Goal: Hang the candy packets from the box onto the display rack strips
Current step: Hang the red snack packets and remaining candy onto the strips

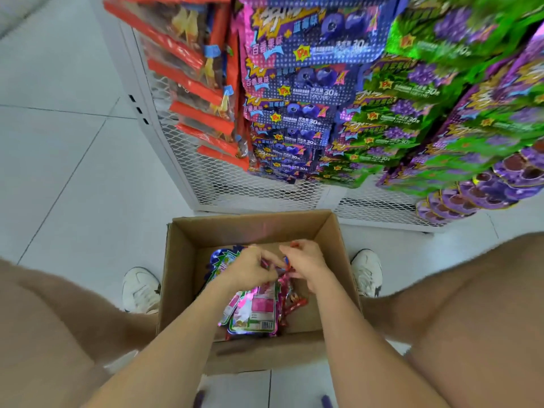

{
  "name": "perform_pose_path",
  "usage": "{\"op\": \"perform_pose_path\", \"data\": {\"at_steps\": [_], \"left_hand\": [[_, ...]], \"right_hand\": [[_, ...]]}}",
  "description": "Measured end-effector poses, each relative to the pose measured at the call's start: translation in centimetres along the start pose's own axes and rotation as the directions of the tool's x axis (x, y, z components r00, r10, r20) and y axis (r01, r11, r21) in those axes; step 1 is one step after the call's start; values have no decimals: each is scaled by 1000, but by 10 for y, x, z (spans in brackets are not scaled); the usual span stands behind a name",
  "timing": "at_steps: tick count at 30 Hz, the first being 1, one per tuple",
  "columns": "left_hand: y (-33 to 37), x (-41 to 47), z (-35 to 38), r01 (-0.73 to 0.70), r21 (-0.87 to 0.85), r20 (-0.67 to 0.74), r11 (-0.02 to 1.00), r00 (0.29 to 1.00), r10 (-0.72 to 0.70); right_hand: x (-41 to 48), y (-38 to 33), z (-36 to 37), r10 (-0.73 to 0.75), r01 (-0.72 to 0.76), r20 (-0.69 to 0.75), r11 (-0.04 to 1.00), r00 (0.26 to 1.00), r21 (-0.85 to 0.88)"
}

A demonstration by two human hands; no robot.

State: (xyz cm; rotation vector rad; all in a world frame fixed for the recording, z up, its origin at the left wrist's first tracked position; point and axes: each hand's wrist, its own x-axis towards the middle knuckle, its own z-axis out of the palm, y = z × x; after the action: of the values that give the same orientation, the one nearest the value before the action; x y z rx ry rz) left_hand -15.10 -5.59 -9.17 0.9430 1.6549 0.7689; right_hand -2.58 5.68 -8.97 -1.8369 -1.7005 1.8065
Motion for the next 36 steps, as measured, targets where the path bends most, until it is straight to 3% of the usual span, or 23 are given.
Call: {"op": "perform_pose_path", "data": {"at_steps": [2, 3, 4, 6, 7, 10, 13, 17, 20, 23, 25, 26, 30, 33, 36], "left_hand": [[22, -17, -8, -13, -55, 50, 998, 999, 15], [32, -24, -15, -4, -50, -8, 999, 1000, 3], [37, -25, -22, -6, -60, -134, 998, 991, -2], [50, -34, -40, -29, -162, -435, 986, 899, -45], [61, -42, -50, -54, -241, -494, 969, 867, -74], [99, -70, -72, -151, -327, -480, 933, 877, -27], [142, -99, -92, -316, -348, -541, 883, 837, 86], [209, -132, -120, -507, -288, -617, 812, 747, 248], [271, -161, -145, -665, -102, -695, 740, 580, 425], [329, -181, -178, -706, 200, -781, 680, 304, 546], [368, -188, -198, -669, 338, -777, 662, 198, 597], [387, -189, -207, -653, 358, -775, 668, 191, 602], [442, -176, -240, -590, 301, -792, 750, 283, 540], [455, -160, -260, -491, 327, -798, 807, 314, 514], [455, -154, -265, -485, 275, -853, 830, 275, 443]], "right_hand": [[-12, -13, -7, -158, 149, -112, 985, 981, -91], [-19, -21, -11, -210, 199, -110, 974, 971, -109], [-29, -33, -15, -269, 259, -83, 959, 960, -114], [-52, -54, -22, -396, 394, 16, 908, 918, -141], [-62, -65, -25, -457, 461, 65, 872, 887, -162], [-100, -107, -36, -649, 659, 114, 733, 752, -170], [-142, -155, -48, -817, 820, 75, 564, 571, -103], [-202, -210, -59, -861, 870, -126, 488, 493, 71], [-243, -255, -63, -886, 906, -189, 413, 424, 93], [-270, -307, -68, -913, 956, -312, 290, 262, -47], [-286, -342, -71, -910, 964, -390, 216, 141, -157], [-292, -359, -73, -903, 960, -420, 189, 87, -206], [-299, -418, -73, -880, 936, -471, 119, -55, -331], [-290, -444, -70, -890, 920, -448, 106, -81, -377], [-271, -453, -70, -931, 906, -357, 84, -77, -415]]}}
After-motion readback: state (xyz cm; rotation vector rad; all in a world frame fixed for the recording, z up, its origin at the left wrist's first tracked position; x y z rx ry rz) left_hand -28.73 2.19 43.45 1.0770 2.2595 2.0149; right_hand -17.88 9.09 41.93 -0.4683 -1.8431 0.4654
